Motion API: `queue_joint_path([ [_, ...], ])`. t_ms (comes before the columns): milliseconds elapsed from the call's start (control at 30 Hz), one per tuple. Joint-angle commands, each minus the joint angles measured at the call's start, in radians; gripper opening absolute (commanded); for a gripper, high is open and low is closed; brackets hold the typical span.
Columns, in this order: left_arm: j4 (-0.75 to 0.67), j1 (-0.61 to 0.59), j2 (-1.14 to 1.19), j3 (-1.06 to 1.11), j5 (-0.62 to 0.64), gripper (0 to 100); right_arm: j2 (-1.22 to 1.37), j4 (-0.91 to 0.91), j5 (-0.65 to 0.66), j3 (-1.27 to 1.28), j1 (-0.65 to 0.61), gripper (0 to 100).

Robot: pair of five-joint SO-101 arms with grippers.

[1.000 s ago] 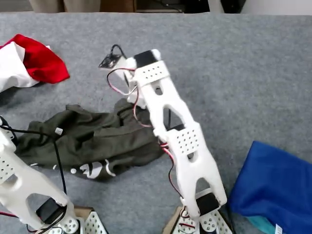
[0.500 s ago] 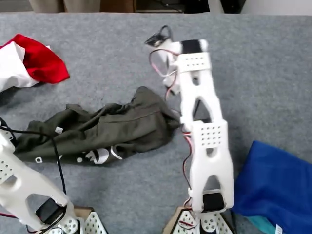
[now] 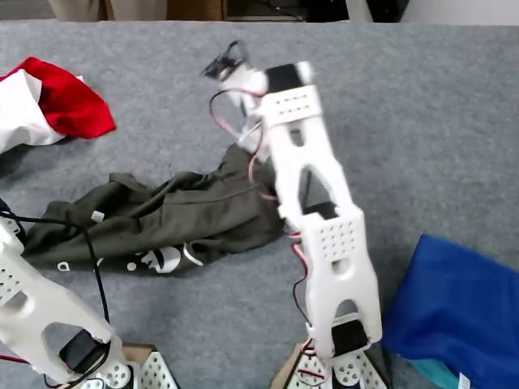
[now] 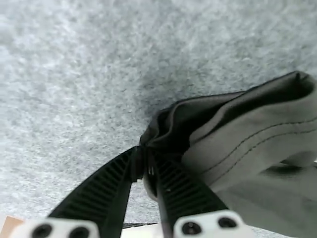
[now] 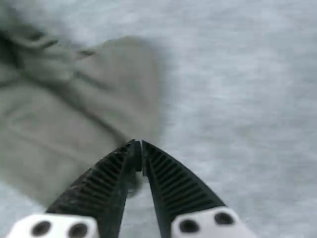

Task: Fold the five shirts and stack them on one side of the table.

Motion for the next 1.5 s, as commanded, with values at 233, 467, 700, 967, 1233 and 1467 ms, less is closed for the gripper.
queue_joint_path([
  [233, 0.014, 0.000, -0.062, -0.003, -0.003, 2, -0.205, 0.014, 0.023, 0.358, -0.076, 28.0],
  [467, 0.014, -0.005, -0.062, -0.003, -0.003, 2, -0.213, 0.017, 0.021, 0.412, -0.081, 0.2],
  [700, 0.014, -0.009, -0.064, -0.003, -0.006, 2, -0.312, 0.017, 0.029, 0.547, -0.085, 0.5],
  [967, 0.014, -0.005, -0.061, -0.003, -0.006, 2, -0.668, 0.011, 0.143, 0.946, -0.163, 0.5],
  [1233, 0.014, -0.006, -0.061, -0.003, -0.006, 2, -0.796, -0.074, 0.311, 1.291, -0.283, 0.5],
  [1467, 0.014, -0.009, -0.061, -0.003, -0.008, 2, -0.782, -0.075, 0.474, 1.437, -0.294, 1.1],
])
